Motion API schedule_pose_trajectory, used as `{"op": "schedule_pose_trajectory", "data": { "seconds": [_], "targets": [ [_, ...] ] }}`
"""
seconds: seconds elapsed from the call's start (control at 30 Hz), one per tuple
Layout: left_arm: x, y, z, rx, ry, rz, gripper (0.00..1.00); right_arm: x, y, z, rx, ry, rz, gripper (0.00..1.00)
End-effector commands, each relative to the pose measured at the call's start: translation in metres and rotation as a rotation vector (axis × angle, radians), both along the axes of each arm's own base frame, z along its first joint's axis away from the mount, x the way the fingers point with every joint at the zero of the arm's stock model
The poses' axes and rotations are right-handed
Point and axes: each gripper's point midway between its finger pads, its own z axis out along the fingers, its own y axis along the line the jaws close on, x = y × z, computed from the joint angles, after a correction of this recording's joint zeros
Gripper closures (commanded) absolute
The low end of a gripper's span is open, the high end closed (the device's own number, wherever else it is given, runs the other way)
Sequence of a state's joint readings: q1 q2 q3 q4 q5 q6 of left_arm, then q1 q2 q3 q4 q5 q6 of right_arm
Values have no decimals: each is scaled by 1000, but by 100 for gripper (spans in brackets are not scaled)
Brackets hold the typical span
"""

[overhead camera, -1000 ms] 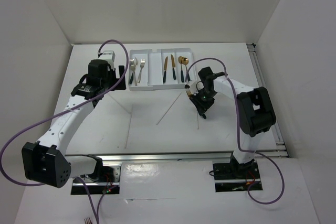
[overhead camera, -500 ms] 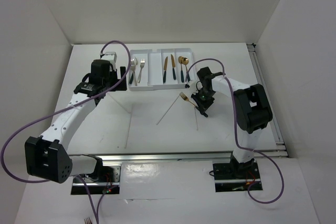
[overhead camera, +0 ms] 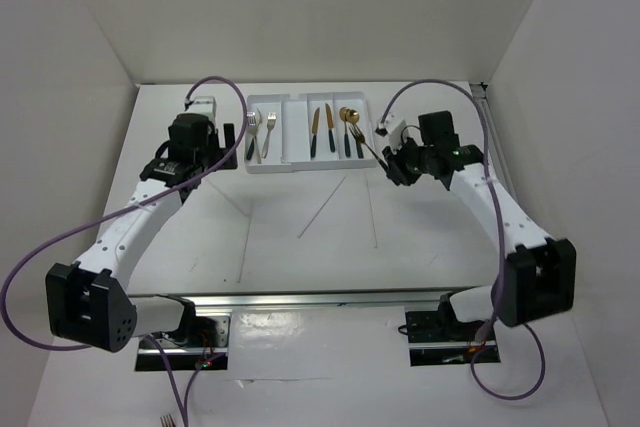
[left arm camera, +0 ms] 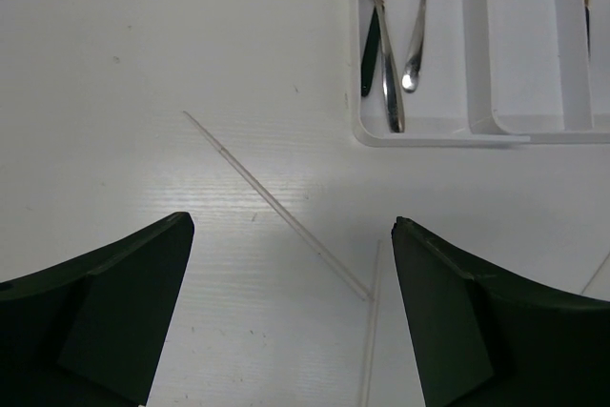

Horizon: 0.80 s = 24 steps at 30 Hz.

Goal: Sort the eating utensils into containers

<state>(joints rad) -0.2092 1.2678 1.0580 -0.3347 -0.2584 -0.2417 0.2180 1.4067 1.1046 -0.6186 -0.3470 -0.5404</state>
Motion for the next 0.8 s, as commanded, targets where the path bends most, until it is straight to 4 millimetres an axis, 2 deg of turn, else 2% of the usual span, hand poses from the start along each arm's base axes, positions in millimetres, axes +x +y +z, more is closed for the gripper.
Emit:
{"op": "schedule_pose_trajectory", "data": {
  "seconds": [0.0,0.03,0.07,0.1,0.13,0.2,0.23,0.3,0.33,0.37,0.4,0.43,0.47,0.5,0.53,0.57,0.63,0.67,0.7,0.73,0.77],
  "targets": [
    [11,23,39,36,-132,122,0,5,61,68,187,-271,223,100],
    [12,28,49,41,-144,144,0,14,76,85,225,-318,239,100],
    [12,30,48,41,-128,161,0,18,89,92,255,-322,243,100],
    [12,31,48,39,-116,176,0,23,111,83,285,-275,254,100],
    [15,39,55,22,-120,211,0,35,128,107,362,-287,220,100],
    [11,45,57,11,-99,228,0,45,158,113,421,-258,211,100],
    [10,51,59,0,-99,246,0,60,175,117,474,-216,176,100],
    [10,54,61,-9,-99,261,0,72,197,120,524,-174,157,100],
    [9,59,61,-8,-99,273,0,79,214,100,549,-81,117,100],
    [8,63,65,-2,-107,279,0,89,223,119,591,-80,115,100],
    [8,63,65,-2,-107,279,0,91,236,120,618,-48,112,100],
    [6,69,68,-3,-116,293,0,102,244,93,611,31,72,100],
    [4,70,65,-7,-102,292,0,112,253,112,676,64,26,100],
    [4,70,65,-7,-102,292,0,115,259,107,690,124,-2,100],
    [3,73,69,-5,-109,286,0,125,266,78,681,199,-46,100],
    [-1,77,66,5,-99,291,0,135,275,99,740,221,-81,100],
    [-3,80,64,7,-90,300,0,142,284,87,754,299,-119,100],
    [-5,83,67,9,-96,298,0,147,290,64,762,369,-156,100],
    [-7,83,65,11,-85,298,0,151,296,71,789,379,-151,100],
    [-7,87,65,12,-85,307,0,154,300,53,786,422,-164,100],
    [-9,86,63,17,-71,294,0,157,305,60,814,438,-170,100]
  ]
}}
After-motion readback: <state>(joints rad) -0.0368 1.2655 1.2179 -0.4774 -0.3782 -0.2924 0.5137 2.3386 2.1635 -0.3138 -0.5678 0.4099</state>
